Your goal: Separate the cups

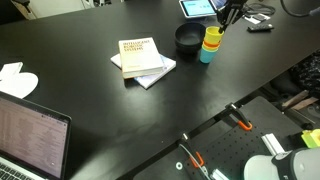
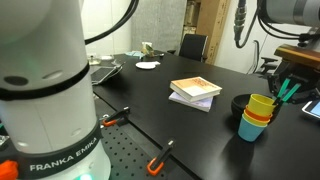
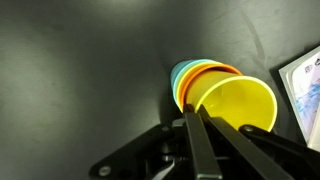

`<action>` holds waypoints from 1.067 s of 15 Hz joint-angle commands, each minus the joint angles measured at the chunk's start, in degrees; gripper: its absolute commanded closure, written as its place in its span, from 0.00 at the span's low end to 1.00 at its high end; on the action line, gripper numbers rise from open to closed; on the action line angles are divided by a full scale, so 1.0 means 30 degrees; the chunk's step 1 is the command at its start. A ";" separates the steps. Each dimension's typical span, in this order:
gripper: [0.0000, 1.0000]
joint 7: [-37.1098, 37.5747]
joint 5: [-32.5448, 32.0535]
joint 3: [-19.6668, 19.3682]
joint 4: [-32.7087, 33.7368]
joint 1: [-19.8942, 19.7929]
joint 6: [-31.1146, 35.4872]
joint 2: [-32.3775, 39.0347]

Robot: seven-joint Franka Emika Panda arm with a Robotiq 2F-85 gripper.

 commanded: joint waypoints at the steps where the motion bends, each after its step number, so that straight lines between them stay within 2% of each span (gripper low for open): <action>1: 0.93 -0.0107 0.0427 0.0029 0.0746 -0.0160 -0.0830 -0.0289; 6: 0.93 0.0090 -0.0320 -0.0358 0.1045 0.0014 -0.1141 -0.1350; 11: 0.93 0.0360 -0.2005 -0.1137 0.1413 0.0155 -0.1263 -0.2440; 16: 0.93 0.0864 -0.3120 -0.1853 0.1766 -0.0019 -0.0528 -0.1574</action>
